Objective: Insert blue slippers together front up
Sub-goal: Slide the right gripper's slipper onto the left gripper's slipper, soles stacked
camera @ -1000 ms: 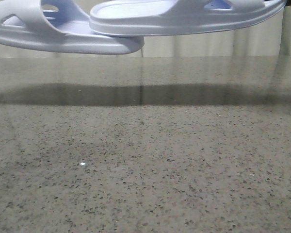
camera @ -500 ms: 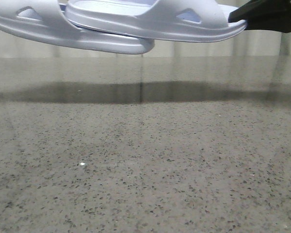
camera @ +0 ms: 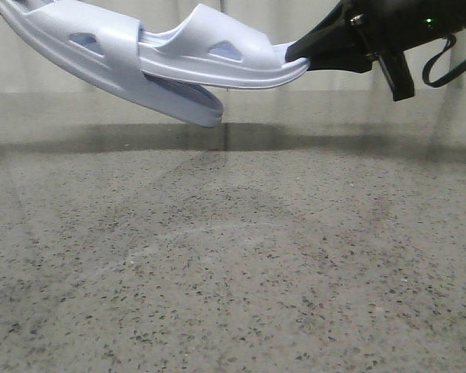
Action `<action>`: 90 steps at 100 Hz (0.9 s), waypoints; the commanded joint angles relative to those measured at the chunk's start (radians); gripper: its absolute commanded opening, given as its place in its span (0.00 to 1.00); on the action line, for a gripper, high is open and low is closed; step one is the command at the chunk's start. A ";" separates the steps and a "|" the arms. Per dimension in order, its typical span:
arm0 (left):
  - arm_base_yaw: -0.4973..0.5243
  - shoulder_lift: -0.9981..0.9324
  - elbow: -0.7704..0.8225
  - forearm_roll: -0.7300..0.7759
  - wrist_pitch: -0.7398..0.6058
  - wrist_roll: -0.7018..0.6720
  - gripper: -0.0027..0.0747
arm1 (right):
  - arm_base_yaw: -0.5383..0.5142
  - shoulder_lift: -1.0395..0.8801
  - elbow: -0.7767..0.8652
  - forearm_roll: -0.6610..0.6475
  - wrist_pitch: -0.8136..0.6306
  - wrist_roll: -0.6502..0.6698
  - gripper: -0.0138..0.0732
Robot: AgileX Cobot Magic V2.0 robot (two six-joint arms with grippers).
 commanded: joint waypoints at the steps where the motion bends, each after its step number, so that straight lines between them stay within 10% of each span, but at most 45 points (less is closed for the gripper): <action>1: -0.040 -0.031 -0.023 -0.067 0.167 -0.002 0.05 | 0.052 -0.026 -0.062 0.068 0.181 -0.020 0.04; 34: 0.031 -0.031 -0.023 -0.033 0.139 0.000 0.05 | -0.072 -0.022 -0.064 -0.017 0.319 -0.020 0.41; 90: -0.042 -0.024 -0.016 0.056 -0.075 0.028 0.05 | -0.324 -0.042 -0.064 -0.136 0.510 0.016 0.42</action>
